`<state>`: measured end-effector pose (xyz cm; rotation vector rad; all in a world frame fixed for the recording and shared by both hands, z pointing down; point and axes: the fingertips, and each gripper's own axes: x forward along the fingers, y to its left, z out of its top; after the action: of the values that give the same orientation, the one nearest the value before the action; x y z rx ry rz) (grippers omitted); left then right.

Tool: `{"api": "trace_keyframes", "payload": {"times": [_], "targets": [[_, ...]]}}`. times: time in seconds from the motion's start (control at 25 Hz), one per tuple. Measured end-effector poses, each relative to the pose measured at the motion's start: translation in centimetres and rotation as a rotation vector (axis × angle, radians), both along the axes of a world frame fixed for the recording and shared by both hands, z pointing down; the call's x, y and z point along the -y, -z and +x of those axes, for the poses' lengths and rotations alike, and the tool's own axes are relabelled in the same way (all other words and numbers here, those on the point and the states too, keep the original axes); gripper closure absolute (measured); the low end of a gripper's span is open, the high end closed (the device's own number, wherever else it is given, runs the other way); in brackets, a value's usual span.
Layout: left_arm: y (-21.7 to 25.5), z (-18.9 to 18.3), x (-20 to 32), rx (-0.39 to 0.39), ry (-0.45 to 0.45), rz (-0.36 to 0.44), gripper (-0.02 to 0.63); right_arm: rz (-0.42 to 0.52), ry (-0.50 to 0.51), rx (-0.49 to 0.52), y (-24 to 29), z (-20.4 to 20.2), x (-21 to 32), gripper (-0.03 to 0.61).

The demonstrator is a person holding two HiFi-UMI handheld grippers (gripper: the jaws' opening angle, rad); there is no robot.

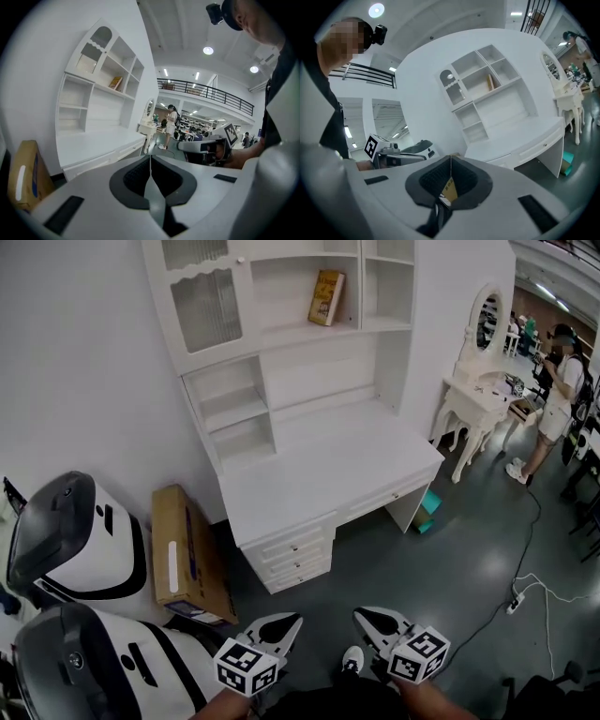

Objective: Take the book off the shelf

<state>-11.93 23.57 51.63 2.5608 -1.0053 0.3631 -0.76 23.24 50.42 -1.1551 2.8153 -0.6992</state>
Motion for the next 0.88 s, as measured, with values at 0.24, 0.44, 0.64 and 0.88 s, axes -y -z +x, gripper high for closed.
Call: {"api": "trace_keyframes", "payload": {"times": [0.24,0.44,0.64,0.88], "targets": [[2.8,4.6,5.5,0.001,0.005,0.062,0.595,0.030,0.037,0.003,1.3,3.3,5.8,0.552],[2.1,8.0,7.4,0.022,0.001,0.042,0.595,0.050,0.050,0.013,1.8,6.5,8.9,0.552],[2.0,11.0,9.4,0.025,0.007,0.043,0.595,0.048,0.058,0.023,1.1,9.1,11.0,0.552],[2.0,12.1,10.9,0.030,0.032,0.038,0.595,0.044,0.074,0.034,0.9,10.6,12.2,0.552]]}}
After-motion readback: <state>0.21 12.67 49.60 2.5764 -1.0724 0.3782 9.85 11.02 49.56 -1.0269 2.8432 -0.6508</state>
